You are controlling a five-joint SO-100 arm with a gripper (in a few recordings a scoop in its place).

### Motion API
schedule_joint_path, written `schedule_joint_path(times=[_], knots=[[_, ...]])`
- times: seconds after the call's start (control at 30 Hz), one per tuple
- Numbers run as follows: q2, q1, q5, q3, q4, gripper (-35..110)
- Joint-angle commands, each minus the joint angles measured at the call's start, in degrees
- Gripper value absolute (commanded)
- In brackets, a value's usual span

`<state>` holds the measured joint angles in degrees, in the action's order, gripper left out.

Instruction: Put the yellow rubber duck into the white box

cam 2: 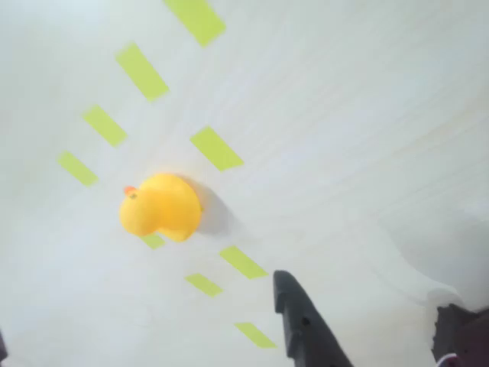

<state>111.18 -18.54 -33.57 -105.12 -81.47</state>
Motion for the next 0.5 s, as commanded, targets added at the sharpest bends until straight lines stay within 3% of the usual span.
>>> schedule_joint_path(times=[0.0, 0.47], knots=[[-4.04, -5.10, -0.26, 5.62, 1.49, 43], [-23.91, -10.20, 3.52, 13.62, 8.17, 42]])
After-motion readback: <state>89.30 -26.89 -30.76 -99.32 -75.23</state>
